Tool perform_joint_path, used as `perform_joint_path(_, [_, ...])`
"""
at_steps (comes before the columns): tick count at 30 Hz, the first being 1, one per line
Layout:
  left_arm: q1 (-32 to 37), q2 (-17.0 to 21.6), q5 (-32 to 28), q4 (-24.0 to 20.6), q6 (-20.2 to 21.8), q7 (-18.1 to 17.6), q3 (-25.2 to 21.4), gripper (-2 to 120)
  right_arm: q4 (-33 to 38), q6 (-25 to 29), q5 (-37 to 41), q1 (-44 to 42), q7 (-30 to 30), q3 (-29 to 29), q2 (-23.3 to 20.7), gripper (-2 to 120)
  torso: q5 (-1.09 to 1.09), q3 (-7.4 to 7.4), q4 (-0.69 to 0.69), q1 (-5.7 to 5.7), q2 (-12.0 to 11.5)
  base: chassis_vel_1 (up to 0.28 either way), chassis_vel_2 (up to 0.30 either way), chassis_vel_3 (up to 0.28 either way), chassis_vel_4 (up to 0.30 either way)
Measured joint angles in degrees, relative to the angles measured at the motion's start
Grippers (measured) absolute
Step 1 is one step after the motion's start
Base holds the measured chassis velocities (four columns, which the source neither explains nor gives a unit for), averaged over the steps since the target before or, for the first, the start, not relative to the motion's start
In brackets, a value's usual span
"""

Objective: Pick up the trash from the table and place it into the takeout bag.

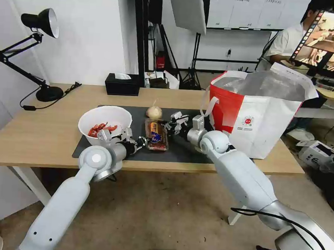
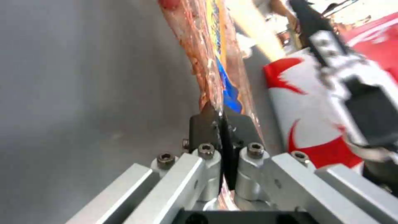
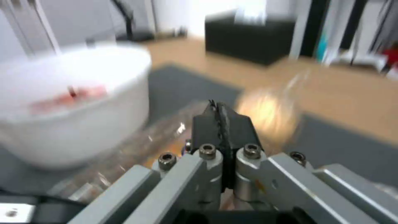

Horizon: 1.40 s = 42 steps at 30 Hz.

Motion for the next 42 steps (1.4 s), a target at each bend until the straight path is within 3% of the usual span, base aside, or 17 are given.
perform_joint_path(5, [-0.6, 0.4, 0.3, -0.8, -1.4, 1.4, -0.1, 0, 8.9, 1.6, 3.3, -4.1, 5.5, 1.7, -4.6, 0, 0.00, 0.00, 0.00, -0.01, 0.0, 0.000, 0.000, 0.000, 0.000])
perform_joint_path(9, [-1.9, 0.5, 2.4, -1.0, -3.7, 3.6, -0.1, 0, 19.6, 4.2, 5.1, -12.7, 12.9, 5.5, -10.2, 0, 0.00, 0.00, -0.02, 0.00, 0.0, 0.000, 0.000, 0.000, 0.000])
perform_joint_path(14, [-4.1, 0.7, 5.4, -1.6, -7.3, 7.9, 0.5, 0, 30.9, 9.6, 1.9, -29.1, 16.9, 14.1, -15.1, 22, -0.01, -0.01, -0.01, -0.01, 0.0, 0.000, 0.000, 0.000, 0.000])
perform_joint_path(16, [-4.8, 0.7, 5.9, -1.8, -8.0, 8.6, 0.6, 0, 32.1, 10.4, 1.1, -31.7, 16.9, 15.3, -15.6, 25, 0.01, -0.01, -0.02, -0.02, 0.0, 0.000, 0.000, 0.000, 0.000])
perform_joint_path(18, [-7.5, 0.4, 7.4, -2.8, -9.6, 10.8, 1.1, 0, 35.4, 13.3, -1.2, -39.6, 17.3, 19.1, -16.7, 36, -0.02, -0.02, -0.01, -0.02, 0.0, 0.000, 0.000, 0.000, 0.000])
perform_joint_path(23, [-11.1, 0.3, 11.5, -2.4, -11.7, 13.4, 3.7, 0, 38.2, 15.1, -3.4, -48.6, 17.9, 22.8, -15.8, 49, 0.00, 0.00, -0.02, -0.02, 0.0, 0.000, 0.000, 0.000, 0.000])
perform_joint_path(26, [-16.6, -0.6, 16.2, -0.1, -14.3, 16.2, 8.5, 0, 39.9, 16.8, -6.3, -56.7, 18.5, 26.5, -13.0, 65, -0.01, 0.00, 0.01, -0.02, 0.0, 0.000, 0.000, 0.000, 0.000])
perform_joint_path(30, [-20.9, -2.5, 18.2, 2.5, -16.0, 16.6, 12.0, 0, 40.0, 18.5, -8.5, -61.2, 18.6, 27.5, -11.0, 75, 0.01, 0.00, -0.01, -0.02, 0.0, 0.000, 0.000, 0.000, 0.000])
perform_joint_path(32, [-25.9, -5.2, 21.3, 6.4, -18.3, 16.0, 15.8, 0, 40.2, 19.8, -10.3, -64.5, 18.7, 28.0, -9.2, 86, 0.02, 0.00, -0.02, -0.02, 0.0, 0.000, 0.000, 0.000, 0.000])
perform_joint_path(33, [-25.9, -5.2, 21.3, 6.4, -18.3, 16.0, 15.8, 0, 40.2, 19.8, -10.3, -64.5, 18.7, 28.0, -9.2, 86, 0.02, 0.00, -0.02, -0.02, 0.0, 0.000, 0.000, 0.000, 0.000])
perform_joint_path(36, [-32.4, -9.8, 27.8, 12.9, -20.5, 15.0, 21.2, 0, 41.0, 20.5, -12.1, -67.1, 18.6, 27.8, -7.2, 98, 0.00, 0.00, -0.01, 0.00, 0.0, 0.000, 0.000, 0.000, 0.000])
perform_joint_path(37, [-32.4, -9.8, 27.8, 12.9, -20.5, 15.0, 21.2, 0, 41.0, 20.5, -12.1, -67.1, 18.6, 27.8, -7.2, 98, 0.00, 0.00, -0.01, 0.00, 0.0, 0.000, 0.000, 0.000, 0.000])
perform_joint_path(40, [-37.0, -14.6, 34.7, 19.3, -22.1, 14.6, 25.8, 0, 41.5, 20.6, -13.3, -68.3, 18.5, 27.3, -5.6, 100, 0.01, 0.00, -0.02, -0.01, 0.0, 0.000, 0.000, 0.000, 0.000])
perform_joint_path(42, [-38.1, -16.1, 36.5, 21.1, -22.4, 14.6, 26.6, 0, 41.5, 20.6, -13.6, -68.5, 18.4, 27.1, -5.3, 100, 0.01, 0.00, -0.02, -0.01, 0.0, 0.000, 0.000, 0.000, 0.000])
